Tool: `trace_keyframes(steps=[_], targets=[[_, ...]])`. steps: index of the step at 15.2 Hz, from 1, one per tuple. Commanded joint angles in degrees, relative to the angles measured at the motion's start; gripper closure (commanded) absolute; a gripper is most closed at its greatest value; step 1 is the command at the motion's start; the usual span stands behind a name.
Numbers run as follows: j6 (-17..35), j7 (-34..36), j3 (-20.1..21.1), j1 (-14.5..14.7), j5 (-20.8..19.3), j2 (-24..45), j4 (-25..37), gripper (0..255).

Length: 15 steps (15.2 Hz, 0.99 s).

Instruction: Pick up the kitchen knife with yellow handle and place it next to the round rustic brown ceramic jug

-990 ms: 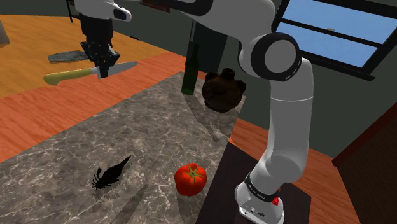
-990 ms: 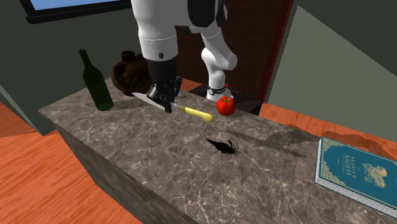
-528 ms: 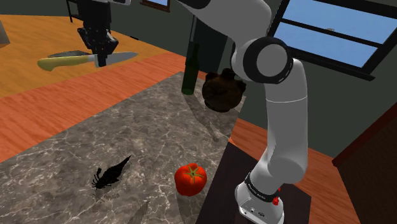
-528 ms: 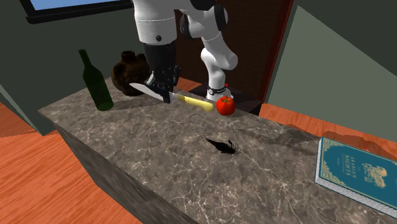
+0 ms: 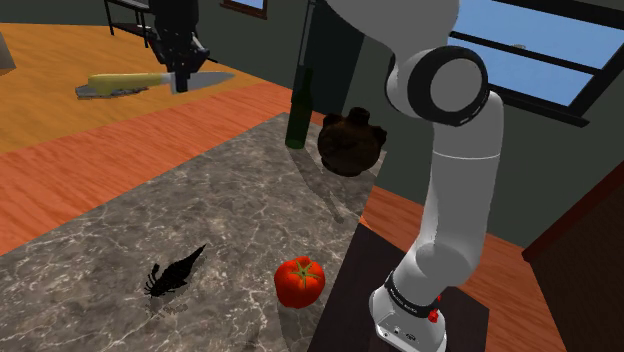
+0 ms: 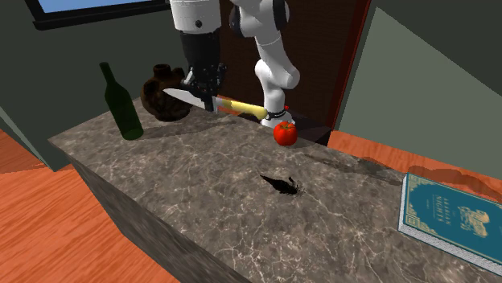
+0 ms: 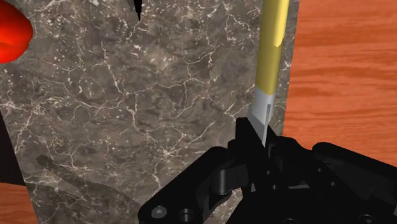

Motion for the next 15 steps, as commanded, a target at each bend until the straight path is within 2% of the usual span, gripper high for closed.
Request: trace_keyframes(steps=[1,4,7,11,15], targets=[[3.88,-2.36,0.64,-5.74,4.22,-7.15,-10.27,255],[6.8,-7.29,-0.3,-11.39,9.8,-16.07,-20.47,255],[8.35,-12.79,-2.66,-14.98,14.6,-24.13,-28.64,255],[8.98,-19.97,-7.08,-17.4,19.1,-33.37,-37.49,255],[8.65,-26.54,-11.88,-18.56,21.45,-41.0,-44.7,255]])
